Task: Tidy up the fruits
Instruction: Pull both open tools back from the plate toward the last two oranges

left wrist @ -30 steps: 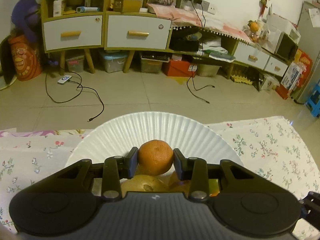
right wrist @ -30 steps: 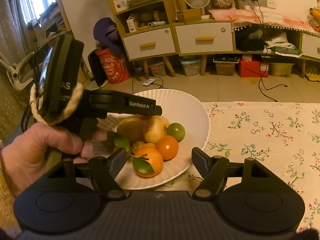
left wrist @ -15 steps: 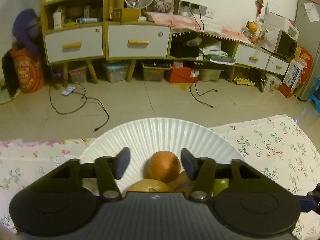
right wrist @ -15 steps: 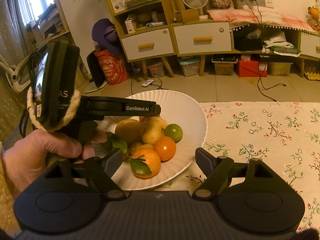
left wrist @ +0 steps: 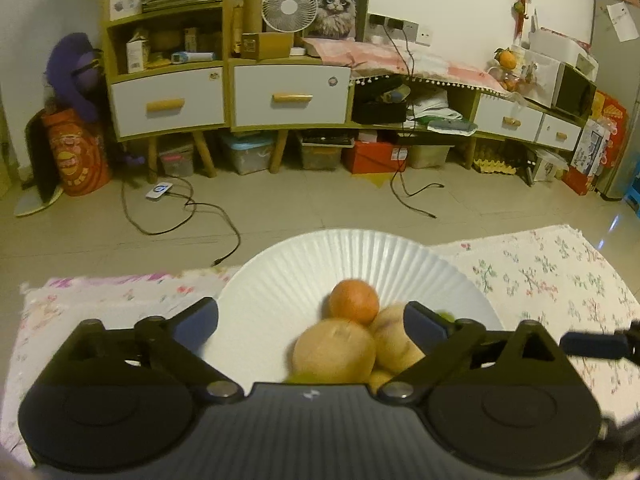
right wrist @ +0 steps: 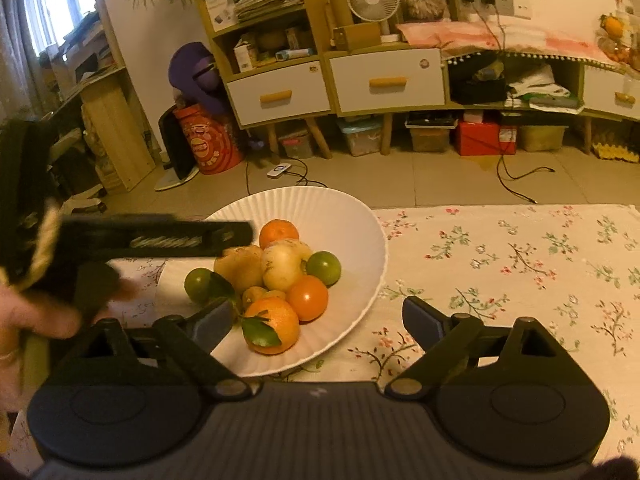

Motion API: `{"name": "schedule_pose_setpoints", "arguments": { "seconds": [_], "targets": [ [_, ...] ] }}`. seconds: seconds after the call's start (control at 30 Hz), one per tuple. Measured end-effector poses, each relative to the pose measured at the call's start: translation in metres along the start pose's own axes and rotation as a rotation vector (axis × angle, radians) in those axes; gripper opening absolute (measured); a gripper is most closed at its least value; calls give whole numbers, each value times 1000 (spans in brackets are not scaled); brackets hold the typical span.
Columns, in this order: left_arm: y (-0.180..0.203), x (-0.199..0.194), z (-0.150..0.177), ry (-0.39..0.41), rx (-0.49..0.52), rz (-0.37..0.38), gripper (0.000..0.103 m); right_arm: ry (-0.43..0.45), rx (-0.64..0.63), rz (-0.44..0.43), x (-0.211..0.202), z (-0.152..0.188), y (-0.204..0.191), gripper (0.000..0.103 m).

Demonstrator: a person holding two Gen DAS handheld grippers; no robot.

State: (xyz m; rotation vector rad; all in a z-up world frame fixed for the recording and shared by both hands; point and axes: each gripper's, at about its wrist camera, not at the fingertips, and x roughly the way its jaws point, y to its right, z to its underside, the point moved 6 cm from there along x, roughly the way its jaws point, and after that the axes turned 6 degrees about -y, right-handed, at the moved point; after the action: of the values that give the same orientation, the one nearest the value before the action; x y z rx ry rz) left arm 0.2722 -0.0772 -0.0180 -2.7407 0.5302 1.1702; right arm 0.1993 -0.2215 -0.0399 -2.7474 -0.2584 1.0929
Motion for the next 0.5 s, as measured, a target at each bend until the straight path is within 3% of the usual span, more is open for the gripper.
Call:
{"name": "schedule_pose_setpoints", "arguments": {
  "seconds": [0.5],
  "targets": [
    [-28,-59,47,-17,-52,-51,95,14,-109,44,-29,16,-15,97]
  ]
}}
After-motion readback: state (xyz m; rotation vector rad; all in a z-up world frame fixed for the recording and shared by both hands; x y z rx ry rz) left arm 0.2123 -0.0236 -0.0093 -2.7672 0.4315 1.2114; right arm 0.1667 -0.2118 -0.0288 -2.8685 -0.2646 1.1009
